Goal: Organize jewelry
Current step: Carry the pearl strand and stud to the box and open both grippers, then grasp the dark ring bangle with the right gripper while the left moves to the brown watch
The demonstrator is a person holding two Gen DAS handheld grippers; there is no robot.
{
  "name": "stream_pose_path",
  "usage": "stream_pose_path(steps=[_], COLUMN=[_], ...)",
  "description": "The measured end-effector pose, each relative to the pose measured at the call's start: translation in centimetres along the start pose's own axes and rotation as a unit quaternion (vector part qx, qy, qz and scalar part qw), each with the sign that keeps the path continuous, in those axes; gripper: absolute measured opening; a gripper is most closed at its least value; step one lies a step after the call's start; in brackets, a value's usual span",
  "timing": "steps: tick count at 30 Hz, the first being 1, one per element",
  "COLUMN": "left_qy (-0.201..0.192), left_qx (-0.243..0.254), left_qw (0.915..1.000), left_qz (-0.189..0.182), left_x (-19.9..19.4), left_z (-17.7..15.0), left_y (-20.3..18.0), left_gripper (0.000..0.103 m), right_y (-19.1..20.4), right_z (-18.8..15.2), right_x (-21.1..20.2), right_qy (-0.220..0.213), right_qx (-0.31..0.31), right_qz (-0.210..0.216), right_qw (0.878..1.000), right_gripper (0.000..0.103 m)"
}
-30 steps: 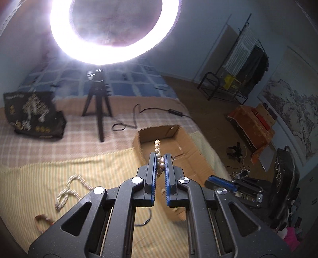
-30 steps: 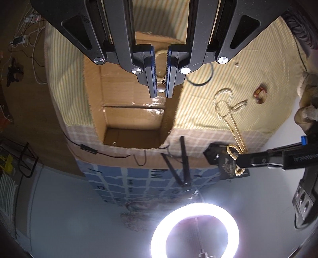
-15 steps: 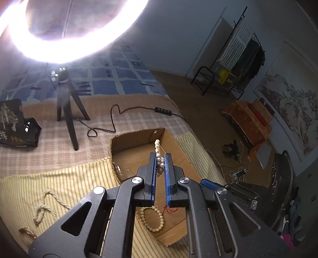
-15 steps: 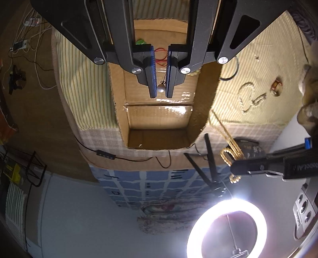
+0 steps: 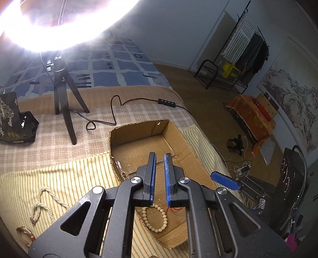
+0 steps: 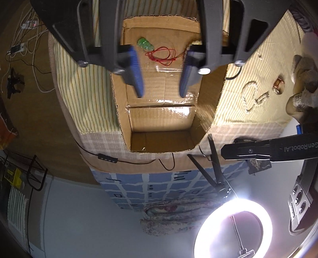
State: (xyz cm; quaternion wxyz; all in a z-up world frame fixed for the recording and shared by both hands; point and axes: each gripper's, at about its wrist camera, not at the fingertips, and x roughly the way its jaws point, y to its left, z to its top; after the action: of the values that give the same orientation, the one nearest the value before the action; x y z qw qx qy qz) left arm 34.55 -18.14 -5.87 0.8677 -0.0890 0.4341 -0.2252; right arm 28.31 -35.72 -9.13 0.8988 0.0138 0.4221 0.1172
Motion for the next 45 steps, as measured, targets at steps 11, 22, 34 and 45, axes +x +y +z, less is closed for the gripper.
stream_pose_path(steps=[11, 22, 34, 45], left_qy=[-0.007, -0.027, -0.043, -0.036], left_qx=[-0.003, 0.005, -0.025, -0.101], left_qw=[0.9999, 0.9989, 0.9922, 0.9833], left_qz=[0.012, 0.038, 0.114, 0.147], left_x=[-2.1, -7.5, -15.7, -19.1], left_z=[-0.5, -1.6, -5.8, -10.2], left_y=[1.2, 3.4, 12.2, 20.3], left_gripper=[0.006, 0.006, 0.029, 0.029], right_y=[0.3, 2.3, 8.4, 13.2], right_z=[-0.1, 0.4, 0.3, -1.0], right_x=[-0.4, -2.6, -4.2, -2.5], right_qy=[-0.002, -0.018, -0.026, 0.005], right_qx=[0.003, -0.001, -0.049, -0.096], right_qz=[-0.004, 0.013, 0.064, 0.084], right_qw=[1.000, 1.000, 0.996, 0.992], right_gripper=[0.039, 0.051, 0.058, 0.058])
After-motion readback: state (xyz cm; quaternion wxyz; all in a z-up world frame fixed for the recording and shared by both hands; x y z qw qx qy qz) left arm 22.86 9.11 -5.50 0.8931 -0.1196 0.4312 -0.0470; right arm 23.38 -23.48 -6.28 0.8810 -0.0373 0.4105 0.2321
